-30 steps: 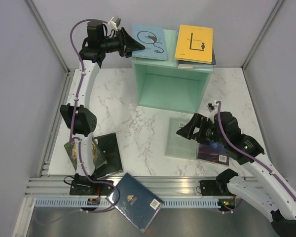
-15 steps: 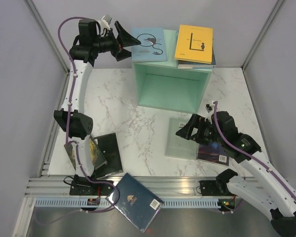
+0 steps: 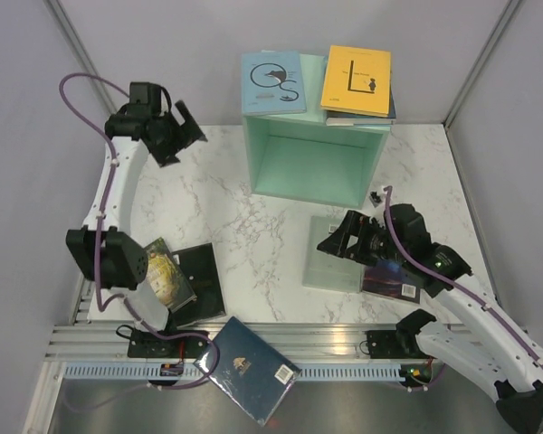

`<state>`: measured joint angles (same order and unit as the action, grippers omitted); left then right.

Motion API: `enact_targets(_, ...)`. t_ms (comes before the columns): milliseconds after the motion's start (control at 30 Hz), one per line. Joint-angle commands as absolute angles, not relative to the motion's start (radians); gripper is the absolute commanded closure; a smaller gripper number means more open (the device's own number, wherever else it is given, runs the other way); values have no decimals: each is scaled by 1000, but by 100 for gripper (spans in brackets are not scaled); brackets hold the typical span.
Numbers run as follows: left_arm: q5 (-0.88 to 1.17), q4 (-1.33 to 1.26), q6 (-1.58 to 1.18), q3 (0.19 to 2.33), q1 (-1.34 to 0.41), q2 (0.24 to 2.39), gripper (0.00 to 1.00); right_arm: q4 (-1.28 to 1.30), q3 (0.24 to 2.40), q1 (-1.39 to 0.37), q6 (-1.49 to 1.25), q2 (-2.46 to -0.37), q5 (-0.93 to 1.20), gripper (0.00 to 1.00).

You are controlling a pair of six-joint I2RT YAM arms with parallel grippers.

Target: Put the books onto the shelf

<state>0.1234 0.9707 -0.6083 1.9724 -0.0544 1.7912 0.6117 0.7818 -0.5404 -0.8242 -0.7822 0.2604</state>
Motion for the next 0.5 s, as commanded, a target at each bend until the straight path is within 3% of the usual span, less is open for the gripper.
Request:
enact_targets(0, -24, 1036, -630, 1704, -31, 1585, 0, 439, 720, -552, -836, -866, 403, 6)
enact_targets(133, -34, 954, -667, 1348, -23, 1402, 0, 281, 704, -655, -859, -988, 425, 5)
enact_targets(333, 76, 954, -713, 1145, -23, 1217, 0, 158, 769, -888, -798, -1388, 538, 4)
enact_targets(467, 98, 956, -735, 999, -38, 1057, 0, -210, 700, -940, -905, -1543, 678, 3)
